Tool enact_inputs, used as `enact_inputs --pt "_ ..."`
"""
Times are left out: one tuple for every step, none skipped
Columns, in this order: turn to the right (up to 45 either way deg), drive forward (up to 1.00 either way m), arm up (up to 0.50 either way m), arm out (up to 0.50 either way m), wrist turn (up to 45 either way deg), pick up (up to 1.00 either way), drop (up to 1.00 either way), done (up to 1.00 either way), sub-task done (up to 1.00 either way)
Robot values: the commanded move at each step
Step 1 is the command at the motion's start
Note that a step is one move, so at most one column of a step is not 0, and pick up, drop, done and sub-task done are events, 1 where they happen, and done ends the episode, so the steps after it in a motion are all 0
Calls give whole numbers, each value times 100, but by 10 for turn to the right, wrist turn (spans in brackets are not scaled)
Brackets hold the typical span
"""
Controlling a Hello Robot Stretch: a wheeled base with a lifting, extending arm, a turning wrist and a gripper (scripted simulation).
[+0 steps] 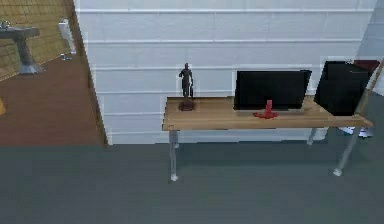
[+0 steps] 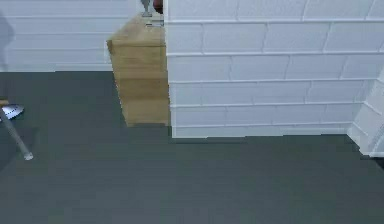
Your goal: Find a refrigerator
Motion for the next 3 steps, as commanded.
enact_inputs --pt "-390 0 0 0 0 0 0 0 0" --pt "0 100 0 0 0 0 0 0 0" --pt "-30 0 0 0 0 0 0 0 0"
